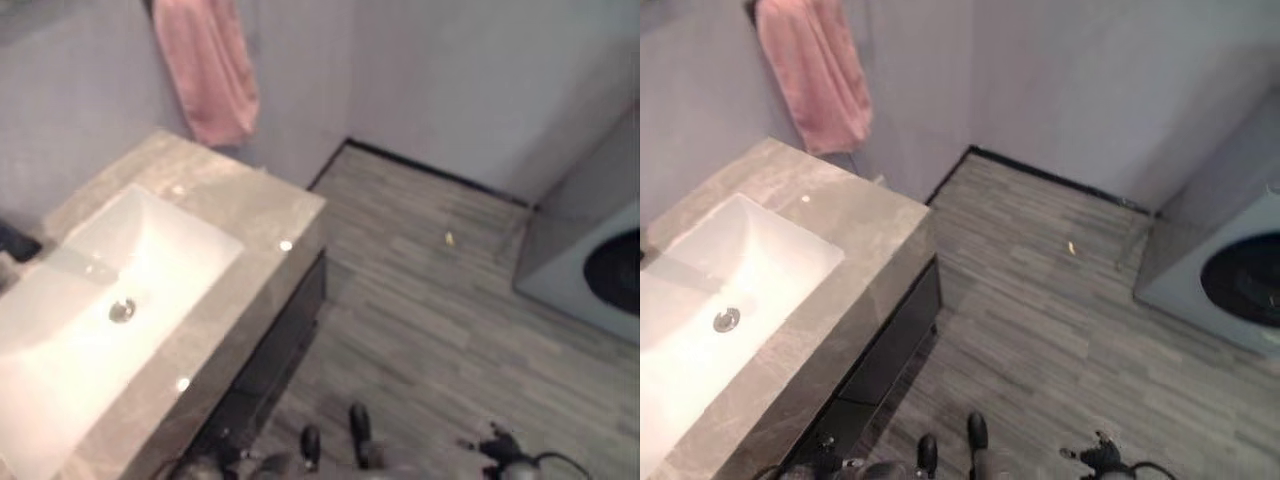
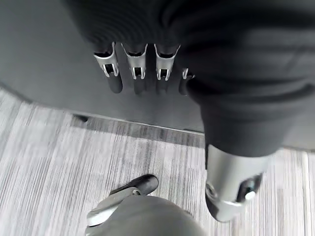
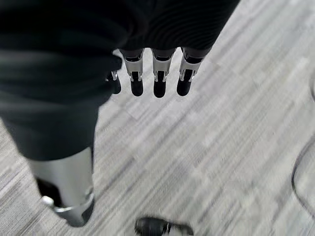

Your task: Put brush and paste in cup on sink, flatten towel.

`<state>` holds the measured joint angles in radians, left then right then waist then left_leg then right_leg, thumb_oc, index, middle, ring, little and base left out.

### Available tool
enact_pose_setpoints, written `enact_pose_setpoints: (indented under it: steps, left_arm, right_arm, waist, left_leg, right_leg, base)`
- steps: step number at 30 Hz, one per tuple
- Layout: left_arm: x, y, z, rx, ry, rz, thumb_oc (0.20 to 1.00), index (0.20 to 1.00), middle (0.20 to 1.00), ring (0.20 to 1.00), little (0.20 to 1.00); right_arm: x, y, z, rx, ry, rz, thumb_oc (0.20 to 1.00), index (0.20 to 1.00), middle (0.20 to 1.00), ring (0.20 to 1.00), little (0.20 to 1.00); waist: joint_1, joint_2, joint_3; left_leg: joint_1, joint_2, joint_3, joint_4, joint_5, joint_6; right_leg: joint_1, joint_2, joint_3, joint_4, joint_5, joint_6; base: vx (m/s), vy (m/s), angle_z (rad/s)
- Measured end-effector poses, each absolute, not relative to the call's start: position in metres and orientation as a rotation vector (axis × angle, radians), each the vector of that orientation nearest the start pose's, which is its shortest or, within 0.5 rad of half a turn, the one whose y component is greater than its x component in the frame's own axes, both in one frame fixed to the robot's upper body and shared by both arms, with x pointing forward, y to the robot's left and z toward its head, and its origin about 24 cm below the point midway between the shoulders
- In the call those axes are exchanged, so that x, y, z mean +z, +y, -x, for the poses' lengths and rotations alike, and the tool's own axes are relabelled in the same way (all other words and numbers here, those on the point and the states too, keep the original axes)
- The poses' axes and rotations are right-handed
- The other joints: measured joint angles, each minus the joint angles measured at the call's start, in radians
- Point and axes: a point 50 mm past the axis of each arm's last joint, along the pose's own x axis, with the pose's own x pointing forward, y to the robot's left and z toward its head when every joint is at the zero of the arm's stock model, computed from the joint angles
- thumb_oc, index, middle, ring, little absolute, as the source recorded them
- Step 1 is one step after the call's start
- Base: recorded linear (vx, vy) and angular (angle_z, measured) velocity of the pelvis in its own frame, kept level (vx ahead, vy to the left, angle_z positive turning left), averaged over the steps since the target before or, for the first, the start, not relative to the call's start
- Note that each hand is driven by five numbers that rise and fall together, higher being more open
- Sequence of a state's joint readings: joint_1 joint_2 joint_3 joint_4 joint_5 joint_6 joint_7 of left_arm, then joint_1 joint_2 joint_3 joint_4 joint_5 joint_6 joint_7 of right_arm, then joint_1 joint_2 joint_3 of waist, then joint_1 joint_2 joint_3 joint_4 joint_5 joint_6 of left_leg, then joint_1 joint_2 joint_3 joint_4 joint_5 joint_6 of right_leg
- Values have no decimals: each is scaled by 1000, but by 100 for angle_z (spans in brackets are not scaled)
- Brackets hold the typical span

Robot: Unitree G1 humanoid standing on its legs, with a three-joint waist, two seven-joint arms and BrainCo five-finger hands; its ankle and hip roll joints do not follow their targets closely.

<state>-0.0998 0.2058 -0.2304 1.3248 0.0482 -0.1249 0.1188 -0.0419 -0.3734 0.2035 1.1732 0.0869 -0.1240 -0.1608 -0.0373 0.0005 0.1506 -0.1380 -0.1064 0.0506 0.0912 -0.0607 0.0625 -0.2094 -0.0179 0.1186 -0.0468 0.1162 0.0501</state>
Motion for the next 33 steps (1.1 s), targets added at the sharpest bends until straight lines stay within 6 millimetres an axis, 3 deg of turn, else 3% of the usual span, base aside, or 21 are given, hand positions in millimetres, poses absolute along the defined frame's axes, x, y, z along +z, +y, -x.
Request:
enact_pose_setpoints:
  steps: [2, 5, 8, 11, 14, 18, 23, 27, 30, 32, 33]
  left_arm:
    - [-155, 215, -126, -29, 1066, -446, 1000, 1000, 1000, 1000, 1000]
    - [-156, 214, -122, -55, 1071, -431, 1000, 1000, 1000, 1000, 1000]
    - [-157, 214, -120, -57, 1077, -419, 1000, 1000, 1000, 1000, 1000]
    - [-157, 217, -118, -47, 1073, -428, 1000, 1000, 1000, 1000, 1000]
    - [-156, 221, -118, -29, 1073, -445, 1000, 1000, 1000, 1000, 1000]
    - [-156, 230, -110, -5, 1091, -468, 1000, 1000, 1000, 1000, 1000]
    - [-154, 232, -117, -13, 1075, -495, 1000, 1000, 1000, 1000, 1000]
    - [-155, 232, -113, -17, 1096, -501, 1000, 1000, 1000, 1000, 1000]
    - [-155, 234, -114, 4, 1108, -488, 1000, 1000, 1000, 1000, 1000]
    - [-155, 235, -114, 18, 1112, -482, 1000, 1000, 1000, 1000, 1000]
    - [-152, 236, -123, 26, 1090, -480, 1000, 1000, 1000, 1000, 1000]
  right_arm:
    - [-129, -269, -141, -185, 926, 437, 1000, 1000, 1000, 1000, 1000]
    - [-133, -264, -137, -164, 942, 433, 1000, 1000, 1000, 1000, 1000]
    - [-140, -268, -117, -150, 1014, 469, 1000, 1000, 1000, 1000, 1000]
    - [-142, -269, -109, -153, 1045, 473, 1000, 1000, 1000, 1000, 1000]
    - [-145, -271, -97, -157, 1084, 473, 1000, 1000, 1000, 1000, 1000]
    - [-149, -268, -90, -157, 1119, 465, 1000, 1000, 1000, 1000, 1000]
    - [-154, -272, -65, -166, 1212, 467, 1000, 1000, 1000, 1000, 1000]
    - [-156, -272, -59, -161, 1240, 459, 1000, 1000, 1000, 1000, 1000]
    - [-157, -269, -60, -134, 1238, 469, 1000, 1000, 1000, 1000, 1000]
    - [-158, -265, -59, -101, 1243, 484, 1000, 1000, 1000, 1000, 1000]
    - [-159, -262, -58, -84, 1245, 488, 1000, 1000, 1000, 1000, 1000]
  waist:
    - [3, -4, 22]
    - [15, 11, 35]
    - [14, 16, 35]
    - [28, 4, 22]
    - [21, 0, 19]
    - [39, -3, -23]
    - [35, -25, -61]
    - [20, -49, -83]
    - [23, -63, -79]
    - [23, -78, -65]
    - [23, -92, -53]
  left_leg:
    - [-22, 5, 63, -2, -3, 37]
    - [-18, 39, 133, -22, 5, 49]
    - [15, 58, 173, -48, 10, 49]
    - [47, 55, 214, -74, 24, 34]
    - [78, 60, 234, -83, 38, 21]
    - [85, 93, 227, -86, 41, -12]
    - [88, 116, 129, -65, 51, -24]
    - [87, 135, 99, -36, 53, -33]
    - [73, 145, 79, -2, 59, -63]
    - [30, 159, 62, 76, 55, -108]
    - [10, 159, 58, 119, 47, -114]
  right_leg:
    - [-42, 7, 39, 25, -29, 41]
    - [-84, 2, -124, 167, -90, 27]
    - [-51, -15, -214, 310, -180, 14]
    - [-16, -23, -204, 389, -247, 23]
    - [57, -18, -214, 290, -267, 3]
    - [115, 25, -215, 157, -216, -63]
    - [190, 60, -230, 62, -186, -91]
    - [236, 82, -238, 5, -173, -116]
    - [243, 92, -244, 7, -182, -127]
    - [244, 107, -255, 5, -178, -160]
    - [245, 102, -255, 5, -172, -169]
  base:
    - [-39, 99, -98]
    - [12, 31, -75]
    - [24, -66, -48]
    - [5, -136, -44]
    - [-13, -194, -8]
    - [-20, -241, -19]
    - [-12, -284, 12]
    - [-29, -307, 9]
    - [-12, -326, 6]
    - [34, -190, 14]
    - [22, -99, 7]
